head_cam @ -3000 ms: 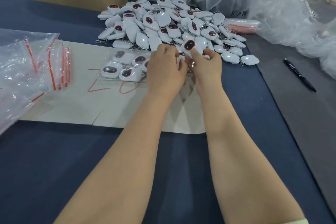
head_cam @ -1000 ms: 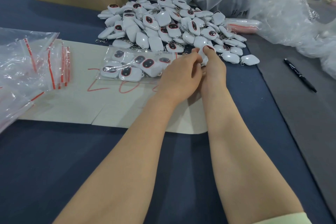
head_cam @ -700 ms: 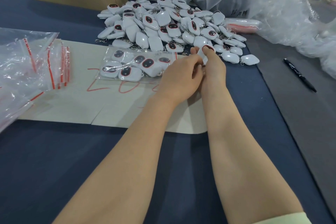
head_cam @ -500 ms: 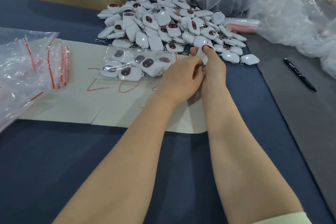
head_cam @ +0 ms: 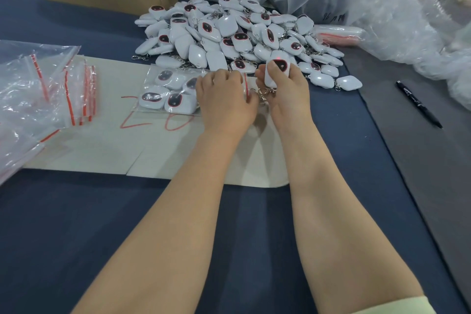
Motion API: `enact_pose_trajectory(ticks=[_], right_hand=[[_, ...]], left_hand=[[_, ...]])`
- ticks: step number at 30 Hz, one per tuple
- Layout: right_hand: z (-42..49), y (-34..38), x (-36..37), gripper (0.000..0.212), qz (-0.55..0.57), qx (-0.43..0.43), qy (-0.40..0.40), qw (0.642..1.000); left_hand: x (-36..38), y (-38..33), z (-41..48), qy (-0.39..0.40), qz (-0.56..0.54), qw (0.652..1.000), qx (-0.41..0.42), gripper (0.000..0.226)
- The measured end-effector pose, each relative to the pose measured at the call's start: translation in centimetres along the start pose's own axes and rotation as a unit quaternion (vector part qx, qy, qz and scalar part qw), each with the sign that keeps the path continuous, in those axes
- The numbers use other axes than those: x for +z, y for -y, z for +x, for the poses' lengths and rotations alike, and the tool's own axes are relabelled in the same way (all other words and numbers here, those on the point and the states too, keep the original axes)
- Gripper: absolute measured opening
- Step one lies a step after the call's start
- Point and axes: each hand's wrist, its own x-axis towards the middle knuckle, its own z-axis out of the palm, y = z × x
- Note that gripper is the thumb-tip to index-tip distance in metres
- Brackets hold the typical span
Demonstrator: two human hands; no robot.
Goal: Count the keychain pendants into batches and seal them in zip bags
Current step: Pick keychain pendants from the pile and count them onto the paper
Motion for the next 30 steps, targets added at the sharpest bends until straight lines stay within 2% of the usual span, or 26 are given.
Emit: enact_pose_trajectory(ticks=[6,10,21,26,30], right_hand=[[-0.28,0.01,0.25,0.013,-0.040,-0.011,0.035,0.999],[-0.02,-0.11,0.31,0.018,0.005,0.019,0.014,1.000],[-0.06,-0.24,0.49,0.015,0.027,0.030,0.045,0.998],[-0.14,-0.44,0.32,0.017,-0.065,-0.013,0.065,0.996],[0.02,-0.16,0.24,0.016,-0.072,-0.029,0.056,0.995]], left_hand=[[0.20,0.03,-0.02,0.010,0.015,1.000,-0.002,0.042],[0.20,0.02,0.04,0.017,0.022,1.000,-0.006,0.045],[0.35,0.08,0.07,-0.001,0.023,1.000,-0.005,0.041],[0.34,0.17,0.15,-0.017,0.015,1.000,-0.009,0.034],[-0.01,0.16,0.26,-0.030,-0.011,0.999,-0.020,0.028]])
